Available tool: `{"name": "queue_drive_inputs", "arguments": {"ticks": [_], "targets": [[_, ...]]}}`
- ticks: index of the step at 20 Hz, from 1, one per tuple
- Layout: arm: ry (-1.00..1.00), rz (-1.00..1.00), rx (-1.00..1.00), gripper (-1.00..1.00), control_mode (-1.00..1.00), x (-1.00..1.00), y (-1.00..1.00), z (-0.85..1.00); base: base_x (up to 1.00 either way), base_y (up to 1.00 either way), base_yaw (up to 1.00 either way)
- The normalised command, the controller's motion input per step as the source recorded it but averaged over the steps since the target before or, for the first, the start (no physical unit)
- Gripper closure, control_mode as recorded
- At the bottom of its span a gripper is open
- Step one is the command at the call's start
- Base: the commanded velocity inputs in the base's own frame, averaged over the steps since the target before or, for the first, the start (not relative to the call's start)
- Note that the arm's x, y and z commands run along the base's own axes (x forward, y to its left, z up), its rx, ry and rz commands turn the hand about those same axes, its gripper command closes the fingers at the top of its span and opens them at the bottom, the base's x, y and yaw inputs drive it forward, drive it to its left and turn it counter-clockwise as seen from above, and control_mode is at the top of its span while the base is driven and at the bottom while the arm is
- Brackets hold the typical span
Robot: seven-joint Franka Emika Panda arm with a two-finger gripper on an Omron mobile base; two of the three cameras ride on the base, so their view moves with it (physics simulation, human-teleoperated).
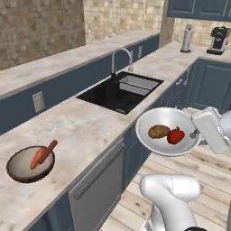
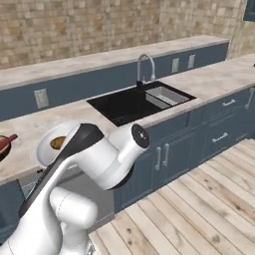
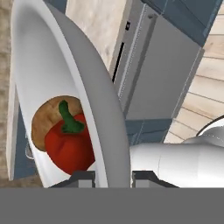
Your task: Place the bowl containing the bell pepper and potato in the microwave. Close the microwave door and press the start button to microwave the meal.
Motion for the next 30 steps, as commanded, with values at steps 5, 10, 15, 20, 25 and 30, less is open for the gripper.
{"name": "queue_drive_inputs", "arguments": {"ticks": [5,10,15,20,25,30], "targets": [[0.0,0.0,0.0,1.0,1.0,0.0,0.0,0.0,-0.21,-0.25,-0.62],[0.0,0.0,0.0,1.0,1.0,0.0,0.0,0.0,-0.24,-0.23,-0.62],[0.0,0.0,0.0,1.0,1.0,0.0,0.0,0.0,-0.2,-0.26,-0.61],[0.0,0.0,0.0,1.0,1.0,0.0,0.0,0.0,-0.01,-0.29,-0.61],[0.0,0.0,0.0,1.0,1.0,0.0,0.0,0.0,0.04,-0.06,-0.52],[0.0,0.0,0.0,1.0,1.0,0.0,0.0,0.0,0.43,0.01,-0.28]]}}
